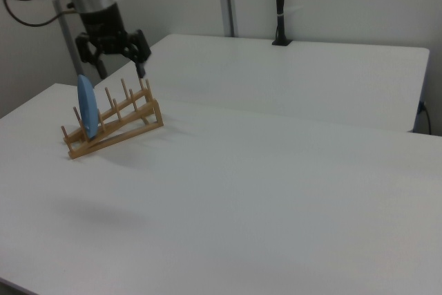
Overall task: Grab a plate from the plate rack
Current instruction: 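Move the open gripper down toward the blue plate in the wooden rack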
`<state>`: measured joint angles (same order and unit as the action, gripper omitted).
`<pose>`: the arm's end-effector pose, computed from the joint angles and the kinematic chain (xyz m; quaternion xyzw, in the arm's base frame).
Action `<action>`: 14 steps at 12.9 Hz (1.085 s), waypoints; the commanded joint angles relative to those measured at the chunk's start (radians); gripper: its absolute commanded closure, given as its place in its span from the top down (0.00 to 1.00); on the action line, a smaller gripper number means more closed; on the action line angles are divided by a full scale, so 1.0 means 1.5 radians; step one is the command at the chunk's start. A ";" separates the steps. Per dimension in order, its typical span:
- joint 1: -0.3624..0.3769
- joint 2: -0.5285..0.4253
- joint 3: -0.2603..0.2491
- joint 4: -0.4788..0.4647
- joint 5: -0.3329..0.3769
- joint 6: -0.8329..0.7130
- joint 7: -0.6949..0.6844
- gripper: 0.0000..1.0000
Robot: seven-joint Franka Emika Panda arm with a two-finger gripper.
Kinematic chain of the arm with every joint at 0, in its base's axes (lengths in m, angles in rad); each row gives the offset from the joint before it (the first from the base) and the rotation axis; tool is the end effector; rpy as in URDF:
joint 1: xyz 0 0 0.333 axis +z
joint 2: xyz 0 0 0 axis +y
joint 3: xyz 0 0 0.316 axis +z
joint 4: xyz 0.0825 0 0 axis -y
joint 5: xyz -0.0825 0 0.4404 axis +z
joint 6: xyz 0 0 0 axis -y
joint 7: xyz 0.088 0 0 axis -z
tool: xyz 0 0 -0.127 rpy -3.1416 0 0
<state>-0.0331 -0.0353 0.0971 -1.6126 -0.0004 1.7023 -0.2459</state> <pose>0.6141 0.0402 0.6162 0.9861 0.1541 0.0619 0.0076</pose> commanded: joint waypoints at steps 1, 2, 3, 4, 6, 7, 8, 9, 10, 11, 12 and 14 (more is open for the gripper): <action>0.006 -0.012 0.084 -0.015 -0.002 0.095 0.099 1.00; 0.006 -0.009 0.113 -0.025 -0.008 0.122 0.152 1.00; 0.006 -0.005 0.139 -0.034 -0.023 0.154 0.202 1.00; 0.009 0.001 0.167 -0.050 -0.045 0.186 0.249 1.00; 0.031 0.022 0.204 -0.064 -0.107 0.241 0.341 1.00; 0.045 0.041 0.209 -0.062 -0.133 0.258 0.392 1.00; 0.066 0.061 0.212 -0.059 -0.160 0.275 0.441 1.00; 0.086 0.088 0.212 -0.058 -0.217 0.305 0.513 1.00; 0.103 0.118 0.213 -0.057 -0.282 0.326 0.584 1.00; 0.115 0.139 0.213 -0.055 -0.327 0.336 0.625 1.00; 0.122 0.168 0.212 -0.050 -0.392 0.354 0.681 1.00; 0.135 0.207 0.213 -0.039 -0.465 0.363 0.742 1.00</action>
<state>0.1367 0.1877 0.4246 -1.7068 -0.5551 2.2148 0.7313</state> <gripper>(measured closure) 0.000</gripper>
